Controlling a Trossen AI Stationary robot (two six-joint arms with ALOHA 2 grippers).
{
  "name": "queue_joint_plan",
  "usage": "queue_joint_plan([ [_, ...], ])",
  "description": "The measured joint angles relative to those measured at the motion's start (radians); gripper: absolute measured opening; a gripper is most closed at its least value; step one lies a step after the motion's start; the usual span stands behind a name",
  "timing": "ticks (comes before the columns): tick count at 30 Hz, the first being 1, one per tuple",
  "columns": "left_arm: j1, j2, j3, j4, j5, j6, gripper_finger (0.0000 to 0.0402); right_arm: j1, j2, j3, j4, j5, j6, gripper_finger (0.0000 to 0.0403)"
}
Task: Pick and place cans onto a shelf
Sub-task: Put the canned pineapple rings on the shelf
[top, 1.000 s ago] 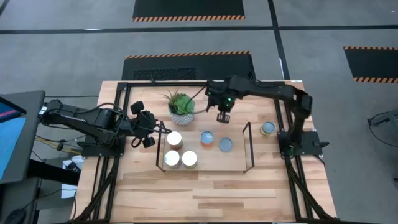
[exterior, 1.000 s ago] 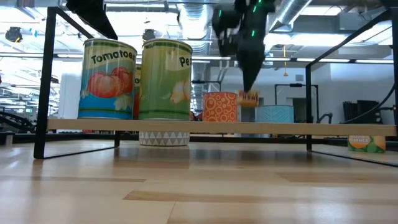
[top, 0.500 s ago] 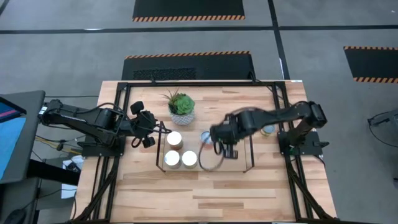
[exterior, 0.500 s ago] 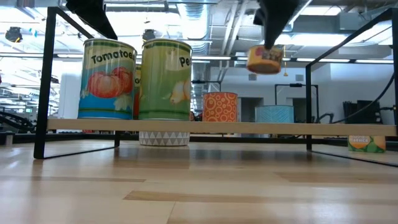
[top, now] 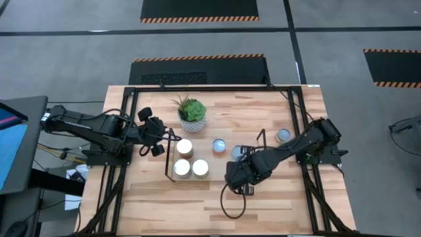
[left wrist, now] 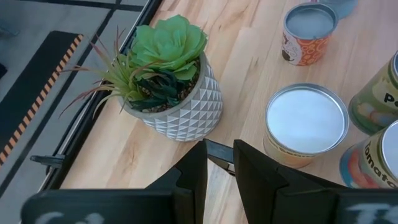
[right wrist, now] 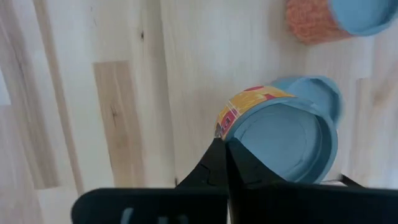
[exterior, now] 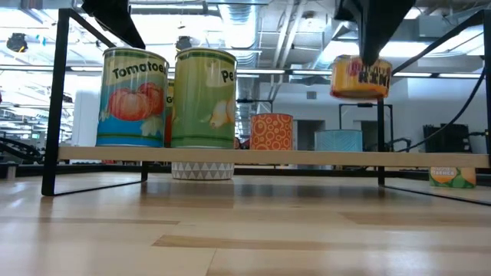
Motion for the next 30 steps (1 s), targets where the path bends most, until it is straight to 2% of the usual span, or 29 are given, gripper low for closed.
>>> queue_joint_plan([
  [15,0.000,0.032,0.000,0.001,-0.001,0.006,0.0068,0.022,0.102,-0.003,0.023,-0.089,0.019,0.0006],
  [30,0.000,0.066,0.000,0.005,-0.003,0.033,0.0068,0.012,0.114,0.000,0.050,-0.089,0.016,0.0004],
])
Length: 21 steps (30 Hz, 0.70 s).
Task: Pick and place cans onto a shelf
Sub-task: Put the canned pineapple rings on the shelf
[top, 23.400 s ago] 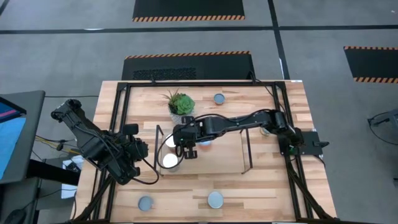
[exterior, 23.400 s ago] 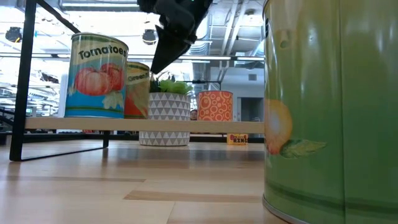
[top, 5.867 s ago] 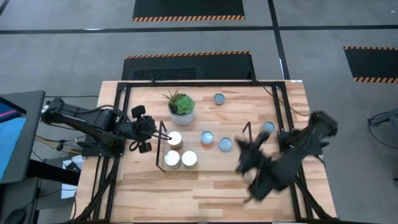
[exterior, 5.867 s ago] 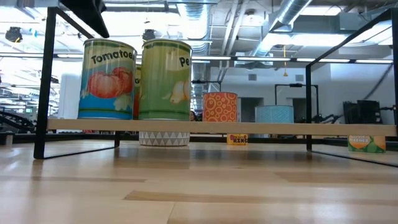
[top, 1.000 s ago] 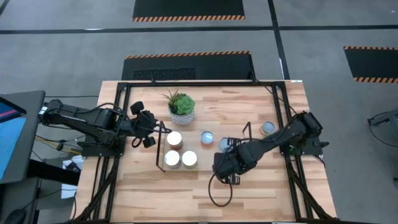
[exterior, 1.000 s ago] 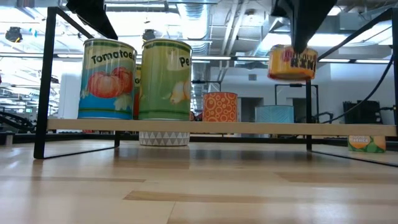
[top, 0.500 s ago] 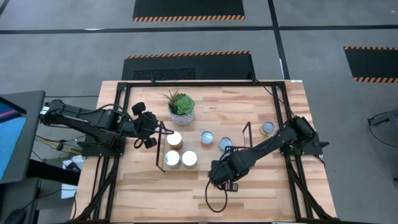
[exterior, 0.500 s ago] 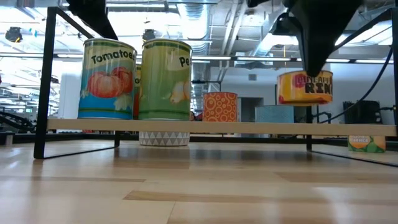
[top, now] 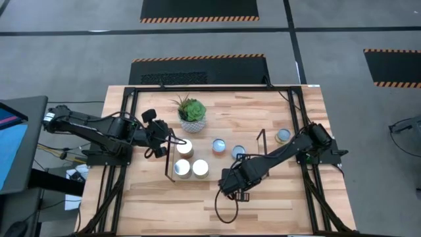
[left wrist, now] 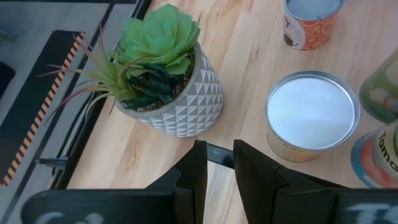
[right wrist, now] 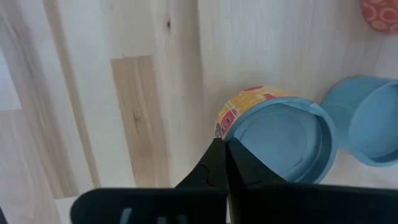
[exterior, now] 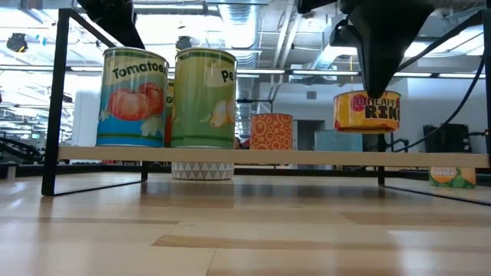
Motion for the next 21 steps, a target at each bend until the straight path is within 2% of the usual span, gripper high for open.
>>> queue_joint_plan([
  [11,0.000,0.000,0.000,0.000,-0.002,0.033,0.0068,-0.007,0.000,-0.002,0.016,0.001,0.000,0.0005],
  [15,0.000,0.000,0.000,0.000,-0.002,0.033,0.0068,-0.017,0.001,-0.062,0.086,-0.020,0.001,0.0015],
  [21,0.000,0.000,0.000,0.001,-0.001,0.033,0.0068,-0.034,0.000,-0.074,0.071,-0.042,0.002,0.0022],
])
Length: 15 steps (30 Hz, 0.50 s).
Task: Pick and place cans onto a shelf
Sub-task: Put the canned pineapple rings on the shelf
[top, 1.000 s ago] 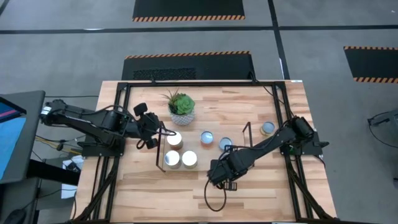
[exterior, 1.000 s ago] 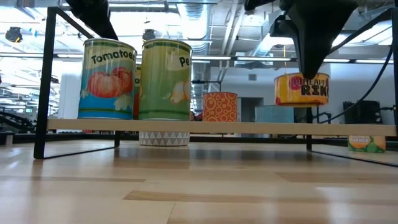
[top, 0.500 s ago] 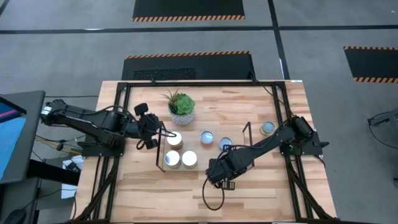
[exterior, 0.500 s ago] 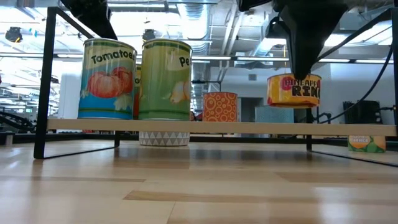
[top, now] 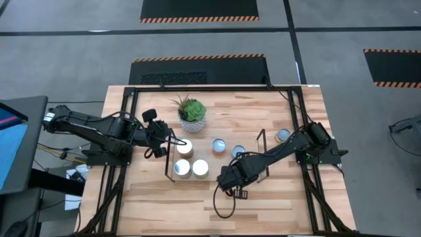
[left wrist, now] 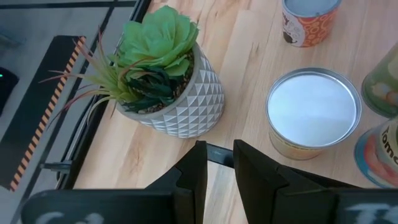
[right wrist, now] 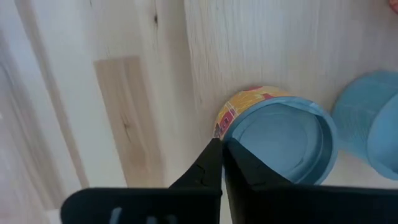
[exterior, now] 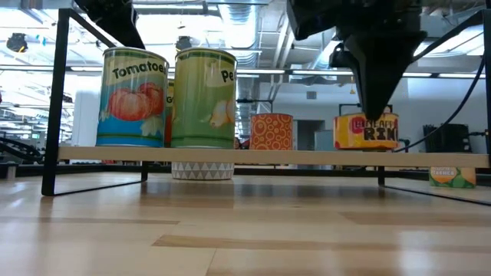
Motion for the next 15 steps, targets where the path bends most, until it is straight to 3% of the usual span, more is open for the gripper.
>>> queue_joint_plan([
  [15,0.000,0.000,0.000,0.001,0.000,-0.001,0.0068,-0.001,0.000,0.001,0.009,0.004,-0.021,0.0070],
])
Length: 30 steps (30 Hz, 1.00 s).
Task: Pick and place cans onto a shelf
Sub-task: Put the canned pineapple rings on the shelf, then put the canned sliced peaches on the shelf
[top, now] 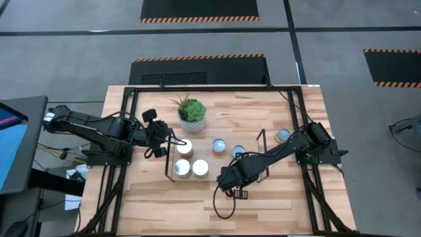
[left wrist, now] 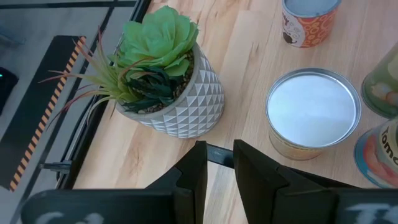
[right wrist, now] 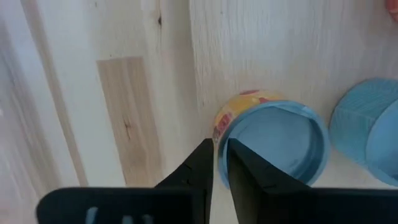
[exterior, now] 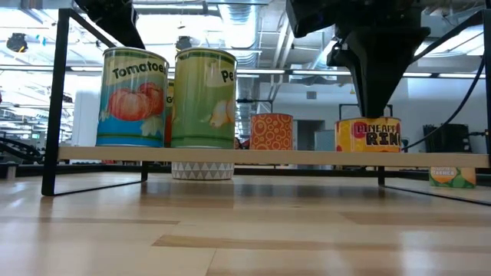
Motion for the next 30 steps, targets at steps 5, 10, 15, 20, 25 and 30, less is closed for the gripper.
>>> queue_joint_plan([
  [5,0.000,0.000,0.000,0.000,0.000,-0.001,0.0068,-0.004,0.000,0.000,0.016,0.029,-0.019,0.0072],
  [10,0.000,0.000,0.000,0.000,0.000,-0.003,0.0068,-0.011,-0.009,0.033,-0.027,0.047,-0.015,0.0072],
  [15,0.000,0.000,0.000,0.000,0.000,-0.003,0.0068,-0.002,-0.010,0.150,-0.205,0.111,-0.023,0.0072],
  [20,0.000,0.000,0.000,0.000,0.000,-0.026,0.0068,0.020,-0.012,0.277,-0.427,0.253,-0.014,0.0072],
  [25,0.000,0.000,0.000,0.001,0.000,-0.030,0.0068,0.017,-0.115,0.278,-0.423,0.354,-0.067,0.0072],
  [30,0.000,0.000,-0.001,0.015,0.000,-0.021,0.0068,-0.018,-0.319,0.165,-0.423,0.587,0.045,0.0071],
])
